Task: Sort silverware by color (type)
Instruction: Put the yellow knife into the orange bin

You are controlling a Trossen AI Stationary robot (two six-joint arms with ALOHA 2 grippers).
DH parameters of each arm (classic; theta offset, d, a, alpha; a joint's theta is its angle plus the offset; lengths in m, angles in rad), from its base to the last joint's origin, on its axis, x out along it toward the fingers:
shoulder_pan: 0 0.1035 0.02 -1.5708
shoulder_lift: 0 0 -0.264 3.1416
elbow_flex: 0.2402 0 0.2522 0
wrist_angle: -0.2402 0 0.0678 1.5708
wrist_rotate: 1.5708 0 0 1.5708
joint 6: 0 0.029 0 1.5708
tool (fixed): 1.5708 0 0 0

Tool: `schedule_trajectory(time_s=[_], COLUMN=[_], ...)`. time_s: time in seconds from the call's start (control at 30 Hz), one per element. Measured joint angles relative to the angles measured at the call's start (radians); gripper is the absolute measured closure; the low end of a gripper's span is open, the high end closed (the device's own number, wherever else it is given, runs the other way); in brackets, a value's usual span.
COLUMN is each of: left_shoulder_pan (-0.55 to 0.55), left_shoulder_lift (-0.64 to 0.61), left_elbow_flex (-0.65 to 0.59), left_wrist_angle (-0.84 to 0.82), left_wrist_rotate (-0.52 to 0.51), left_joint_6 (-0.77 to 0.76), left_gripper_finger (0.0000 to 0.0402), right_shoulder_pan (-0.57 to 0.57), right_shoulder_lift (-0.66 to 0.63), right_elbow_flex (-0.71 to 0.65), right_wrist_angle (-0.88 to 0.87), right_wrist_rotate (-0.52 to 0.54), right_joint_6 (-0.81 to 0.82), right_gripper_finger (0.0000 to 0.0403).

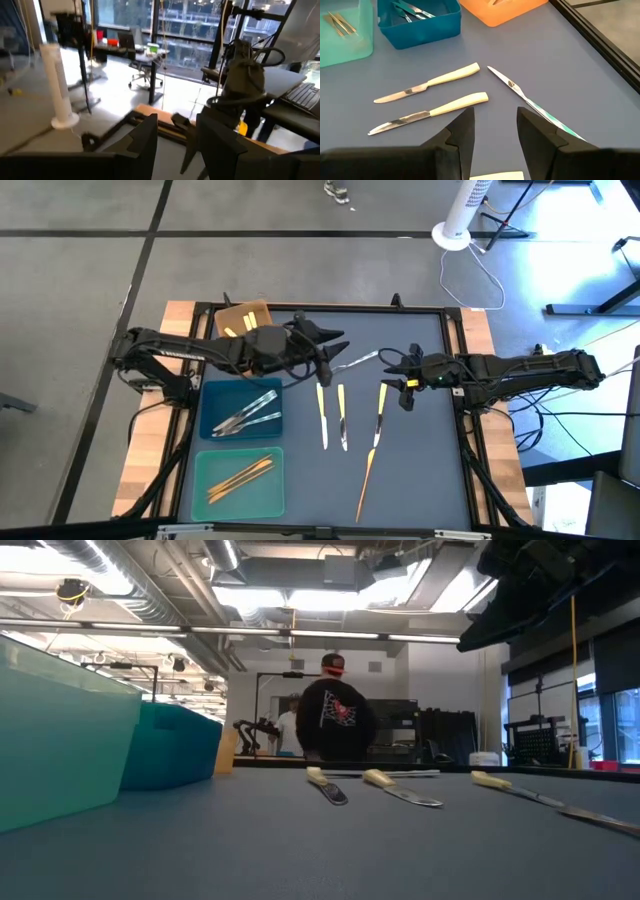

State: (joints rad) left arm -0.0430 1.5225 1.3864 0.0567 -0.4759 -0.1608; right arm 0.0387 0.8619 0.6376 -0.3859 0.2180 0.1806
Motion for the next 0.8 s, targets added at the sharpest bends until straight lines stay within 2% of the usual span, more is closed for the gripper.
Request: schedule_trajectory(time_s=[0.23, 0.4, 0.6, 0.8], left_shoulder_pan=[0.031, 0.058, 0.072, 0.072], left_shoulder_lift=[0.065, 0.087, 0.104, 0.113], left_elbow_flex=[0.009, 0.009, 0.008, 0.008], left_wrist_angle=[-0.069, -0.138, -0.162, -0.307], left_wrist_rotate=[-0.008, -0.049, -0.045, 0.0], left_joint_6=[-0.198, -0.272, -0.382, -0.59], left_gripper_finger=[0.0272, 0.0272, 0.0272, 0.0272], right_shoulder_pan=[0.0, 0.0, 0.0, 0.0], right_shoulder_lift=[0.0, 0.0, 0.0, 0.0], right_elbow_flex=[0.0, 0.0, 0.0, 0.0], right_wrist_angle=[0.001, 0.001, 0.001, 0.002], right_wrist_rotate=[0.0, 0.0, 0.0, -0.001], right_joint_6=[0.0, 0.0, -0.001, -0.001], right_gripper_finger=[0.0269, 0.0269, 0.0269, 0.0269])
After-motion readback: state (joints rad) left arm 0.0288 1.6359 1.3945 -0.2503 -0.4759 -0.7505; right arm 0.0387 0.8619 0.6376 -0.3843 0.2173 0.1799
